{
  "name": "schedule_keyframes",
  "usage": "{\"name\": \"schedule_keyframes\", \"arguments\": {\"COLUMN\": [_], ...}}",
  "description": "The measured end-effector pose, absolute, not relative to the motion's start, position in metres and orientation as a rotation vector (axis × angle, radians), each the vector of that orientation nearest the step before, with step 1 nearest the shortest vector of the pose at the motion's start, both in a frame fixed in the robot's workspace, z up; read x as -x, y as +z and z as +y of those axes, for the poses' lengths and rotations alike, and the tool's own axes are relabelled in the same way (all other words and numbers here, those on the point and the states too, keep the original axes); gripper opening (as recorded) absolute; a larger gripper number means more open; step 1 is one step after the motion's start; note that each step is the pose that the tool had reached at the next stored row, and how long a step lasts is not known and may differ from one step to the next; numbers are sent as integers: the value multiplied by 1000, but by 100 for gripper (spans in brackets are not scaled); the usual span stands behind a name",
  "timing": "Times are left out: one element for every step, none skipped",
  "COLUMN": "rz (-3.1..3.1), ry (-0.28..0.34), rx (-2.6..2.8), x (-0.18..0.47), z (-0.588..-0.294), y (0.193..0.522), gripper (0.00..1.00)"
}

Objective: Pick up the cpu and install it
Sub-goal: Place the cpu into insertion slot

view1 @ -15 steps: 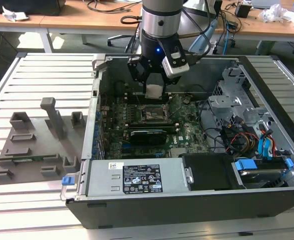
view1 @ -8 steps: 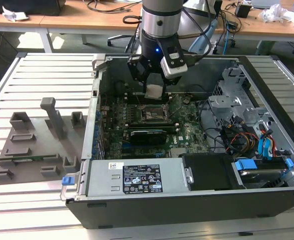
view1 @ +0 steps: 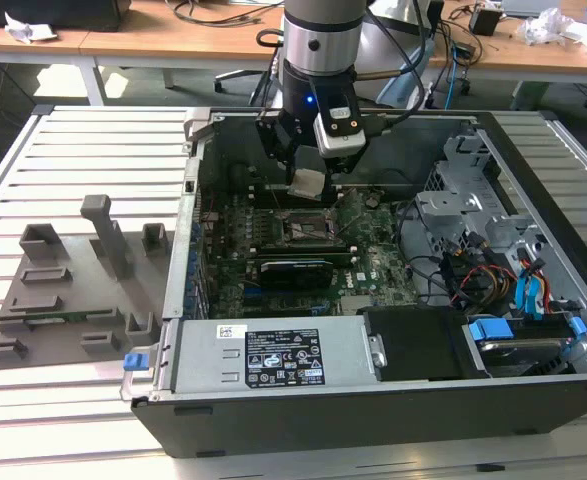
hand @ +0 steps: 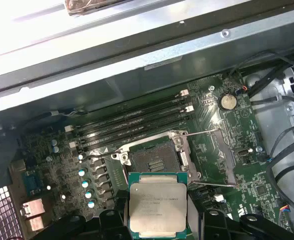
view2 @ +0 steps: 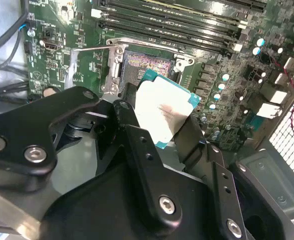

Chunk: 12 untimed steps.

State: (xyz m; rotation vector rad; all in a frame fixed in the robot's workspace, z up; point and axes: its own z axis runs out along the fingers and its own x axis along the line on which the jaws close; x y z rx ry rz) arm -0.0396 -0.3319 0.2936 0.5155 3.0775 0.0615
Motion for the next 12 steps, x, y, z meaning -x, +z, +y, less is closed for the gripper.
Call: {"name": "schedule_keyframes", "arguments": {"rz": [3072, 3068, 3065, 3059, 3053, 3044, 3037, 3034, 3030, 3027, 3025, 3018], "ry": [61, 61, 61, 60, 60, 60, 59, 59, 59, 59, 59, 58], "rx": [-548, -565, -581, -608, -639, -676, -706, -720, -733, -747, -755, -781], "x": [40, 40, 40, 40, 40, 40, 40, 40, 40, 40, 40, 39], "z": [-332, -332, -332, -332, -332, -332, -332, -332, -332, -332, -332, -332], "y": [294, 294, 294, 294, 294, 294, 294, 294, 294, 294, 294, 294], "gripper": [55, 55, 55, 55, 55, 55, 55, 55, 55, 55, 55, 55]}}
